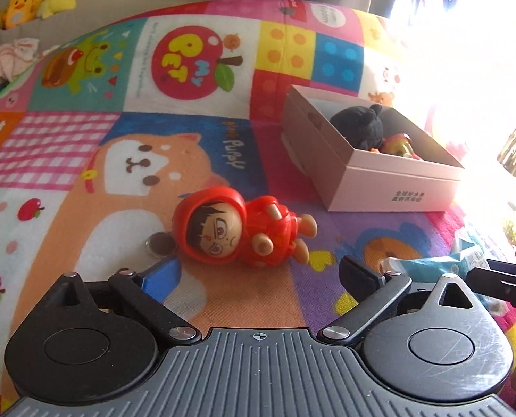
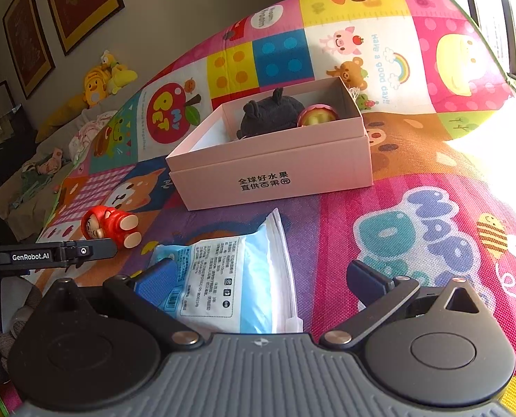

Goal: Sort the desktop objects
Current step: 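Carry the red doll with the left tool toward the right tool while the right tool holds the packet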

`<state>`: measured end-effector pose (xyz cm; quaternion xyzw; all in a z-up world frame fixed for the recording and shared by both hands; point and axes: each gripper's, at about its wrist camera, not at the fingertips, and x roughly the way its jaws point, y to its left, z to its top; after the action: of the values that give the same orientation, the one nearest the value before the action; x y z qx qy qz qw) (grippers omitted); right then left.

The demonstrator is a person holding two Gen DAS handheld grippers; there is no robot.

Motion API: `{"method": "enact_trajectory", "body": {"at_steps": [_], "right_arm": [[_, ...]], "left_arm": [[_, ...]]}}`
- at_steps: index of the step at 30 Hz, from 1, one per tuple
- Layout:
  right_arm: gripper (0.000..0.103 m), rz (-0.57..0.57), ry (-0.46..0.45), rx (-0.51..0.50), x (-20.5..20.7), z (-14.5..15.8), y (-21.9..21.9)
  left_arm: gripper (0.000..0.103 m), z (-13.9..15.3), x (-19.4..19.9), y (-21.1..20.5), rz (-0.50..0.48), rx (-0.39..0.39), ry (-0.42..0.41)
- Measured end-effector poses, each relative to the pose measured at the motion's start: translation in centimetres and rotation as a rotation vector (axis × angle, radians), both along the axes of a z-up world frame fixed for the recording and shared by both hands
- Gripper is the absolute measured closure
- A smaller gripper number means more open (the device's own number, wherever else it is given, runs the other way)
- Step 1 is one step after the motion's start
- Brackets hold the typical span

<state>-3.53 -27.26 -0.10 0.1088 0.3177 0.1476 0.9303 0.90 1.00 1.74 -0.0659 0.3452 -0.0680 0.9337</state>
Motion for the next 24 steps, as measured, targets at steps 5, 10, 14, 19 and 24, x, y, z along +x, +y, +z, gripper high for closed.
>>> {"method": "enact_trajectory", "body": {"at_steps": [5,10,14,19,24], "right_arm": [[0.0,0.002,0.002,0.004,0.0,-0.1,0.0],[0.0,0.009,-0.003,0.001,-0.2,-0.1,0.1],[0.0,0.011,0.001,-0.001,-0.2,-0.1,0.2],[0.0,0.032,0.021,-0.006,0.1,-0.1,0.4],[0.0,0.063,0.013,-0.113,0.8,1.5,1.7]], "left_arm": [[0.002,0.2,1.9,-0.8,0.003,0.002,-0.024],[0.001,0.9,3.1,-2.1,-0.06,-0.009,-0.094],[0.001,1.0,2.7,-2.9,-0.098,-0.03,-0.121],[0.0,0.1,1.2,-1.7,-0.048,0.019,-0.089],[0.0,-0.6,-0.3,1.7,0.082,0.117,-0.051]]}}
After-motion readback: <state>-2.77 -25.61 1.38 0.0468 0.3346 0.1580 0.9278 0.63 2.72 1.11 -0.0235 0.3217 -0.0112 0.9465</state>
